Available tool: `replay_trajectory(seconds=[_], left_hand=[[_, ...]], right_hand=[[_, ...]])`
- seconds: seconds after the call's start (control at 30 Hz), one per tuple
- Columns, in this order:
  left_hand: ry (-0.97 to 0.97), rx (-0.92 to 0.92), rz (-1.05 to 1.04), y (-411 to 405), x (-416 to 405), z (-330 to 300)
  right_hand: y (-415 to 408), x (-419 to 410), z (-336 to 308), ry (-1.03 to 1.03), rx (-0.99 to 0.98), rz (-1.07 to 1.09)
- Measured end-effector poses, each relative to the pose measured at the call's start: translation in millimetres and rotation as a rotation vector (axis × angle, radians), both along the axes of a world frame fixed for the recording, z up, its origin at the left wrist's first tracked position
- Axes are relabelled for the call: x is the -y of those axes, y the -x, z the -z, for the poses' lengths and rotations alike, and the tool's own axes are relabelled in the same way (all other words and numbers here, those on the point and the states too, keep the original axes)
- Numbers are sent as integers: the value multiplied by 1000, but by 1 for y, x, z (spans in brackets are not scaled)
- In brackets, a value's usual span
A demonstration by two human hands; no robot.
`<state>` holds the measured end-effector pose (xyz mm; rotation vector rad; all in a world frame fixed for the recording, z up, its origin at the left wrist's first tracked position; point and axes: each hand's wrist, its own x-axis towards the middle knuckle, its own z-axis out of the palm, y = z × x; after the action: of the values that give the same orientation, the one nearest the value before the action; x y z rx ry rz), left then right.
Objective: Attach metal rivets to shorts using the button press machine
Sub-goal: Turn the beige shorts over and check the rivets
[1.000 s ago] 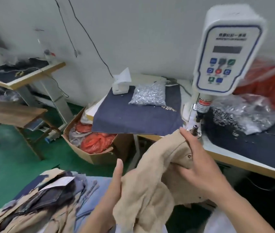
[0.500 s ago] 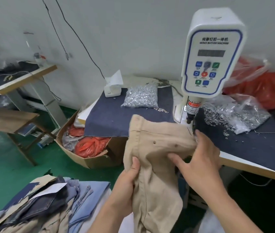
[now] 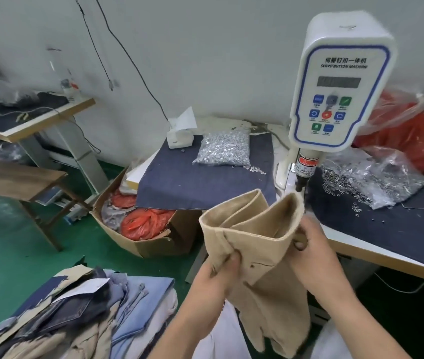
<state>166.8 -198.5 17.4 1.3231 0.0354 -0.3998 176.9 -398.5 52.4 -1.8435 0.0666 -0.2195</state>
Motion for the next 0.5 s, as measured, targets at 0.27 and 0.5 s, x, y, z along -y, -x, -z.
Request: replay_trajectory(seconds=[0.27,0.5], left_hand=[[-123,-99,-327,-12,5,2],[-13,-231,-228,-15,8,2]], right_hand=[[1,23,-2,-305,-156,-3],[-6,40,-1,-378,-246,-165]])
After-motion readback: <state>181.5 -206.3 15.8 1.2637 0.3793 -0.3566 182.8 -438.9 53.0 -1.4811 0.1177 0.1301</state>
